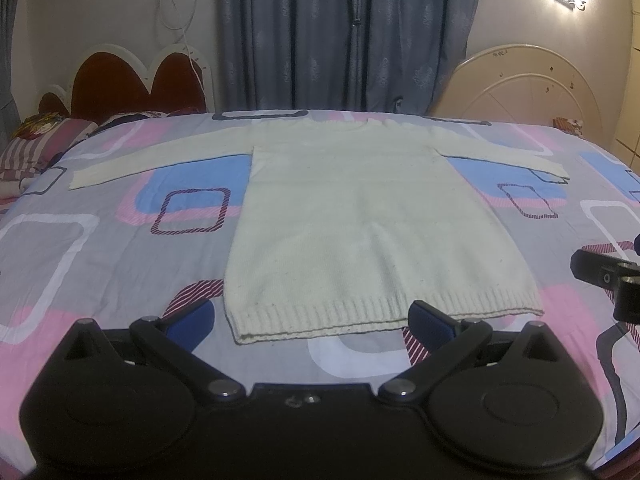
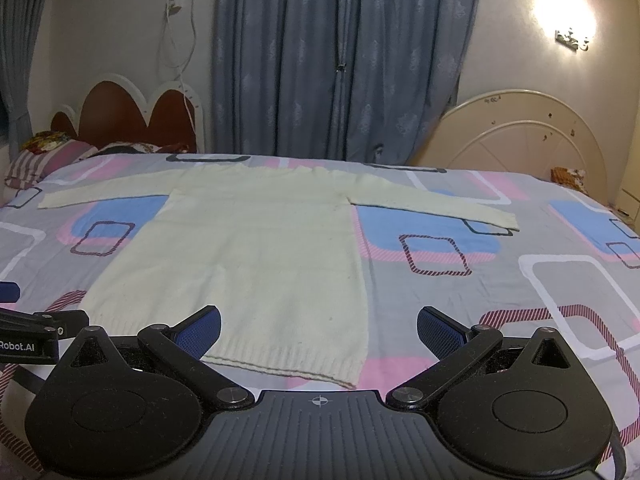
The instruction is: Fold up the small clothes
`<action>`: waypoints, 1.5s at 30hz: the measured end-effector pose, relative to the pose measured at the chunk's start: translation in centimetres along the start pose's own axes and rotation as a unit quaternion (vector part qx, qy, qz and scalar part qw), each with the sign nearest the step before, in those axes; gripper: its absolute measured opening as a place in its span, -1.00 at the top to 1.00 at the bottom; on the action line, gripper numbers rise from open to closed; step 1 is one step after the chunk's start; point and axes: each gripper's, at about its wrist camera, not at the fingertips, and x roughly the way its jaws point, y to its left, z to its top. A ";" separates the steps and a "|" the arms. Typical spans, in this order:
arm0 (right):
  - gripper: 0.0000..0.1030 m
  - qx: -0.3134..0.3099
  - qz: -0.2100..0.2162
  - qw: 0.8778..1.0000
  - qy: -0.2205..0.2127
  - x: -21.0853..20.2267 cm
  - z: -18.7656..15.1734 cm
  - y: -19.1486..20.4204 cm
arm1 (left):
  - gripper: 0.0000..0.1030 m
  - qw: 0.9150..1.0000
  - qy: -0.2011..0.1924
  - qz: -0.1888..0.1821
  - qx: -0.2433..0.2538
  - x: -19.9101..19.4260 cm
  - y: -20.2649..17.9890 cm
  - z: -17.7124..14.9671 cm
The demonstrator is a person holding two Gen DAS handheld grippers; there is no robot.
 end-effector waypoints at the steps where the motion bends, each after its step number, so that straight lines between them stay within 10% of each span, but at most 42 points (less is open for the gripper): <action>1: -1.00 0.000 0.000 1.000 0.000 0.0 0.0 0.0 | -1.00 1.000 0.000 0.000 0.000 0.0 0.0 0.0; 30: -1.00 0.001 -0.016 1.000 -0.002 -0.1 0.4 -0.3 | -1.00 0.999 -0.012 -0.030 -0.043 0.8 1.6 1.5; 45: -1.00 0.070 -0.069 0.994 -0.048 7.5 6.4 -10.0 | -0.81 0.996 -0.015 -0.073 -0.040 10.2 1.1 8.6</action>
